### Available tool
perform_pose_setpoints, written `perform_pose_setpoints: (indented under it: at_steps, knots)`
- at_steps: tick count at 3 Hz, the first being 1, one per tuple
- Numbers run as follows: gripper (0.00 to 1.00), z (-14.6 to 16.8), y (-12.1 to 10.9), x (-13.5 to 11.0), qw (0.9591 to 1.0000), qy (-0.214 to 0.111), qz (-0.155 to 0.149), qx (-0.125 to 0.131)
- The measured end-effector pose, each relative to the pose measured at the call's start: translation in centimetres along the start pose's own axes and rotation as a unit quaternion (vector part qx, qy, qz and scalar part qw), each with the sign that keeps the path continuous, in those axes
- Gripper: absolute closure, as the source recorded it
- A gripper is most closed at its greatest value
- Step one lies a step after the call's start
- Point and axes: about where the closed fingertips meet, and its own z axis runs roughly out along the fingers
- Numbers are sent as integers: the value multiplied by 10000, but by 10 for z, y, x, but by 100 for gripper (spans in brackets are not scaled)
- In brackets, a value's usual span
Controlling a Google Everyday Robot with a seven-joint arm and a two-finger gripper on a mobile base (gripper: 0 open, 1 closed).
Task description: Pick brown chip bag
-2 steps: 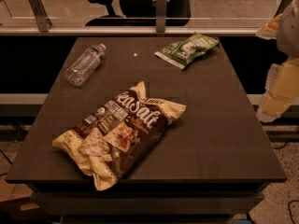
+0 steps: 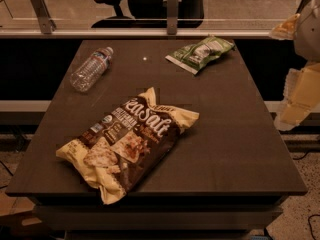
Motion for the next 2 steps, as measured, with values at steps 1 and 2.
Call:
perform_pose_setpoints:
  at_steps: [1,2]
  knots:
    - [0,6,0,-13,9975,-282,-642,10]
    - [0,14,-4,-27,9871,-602,-1486,-36]
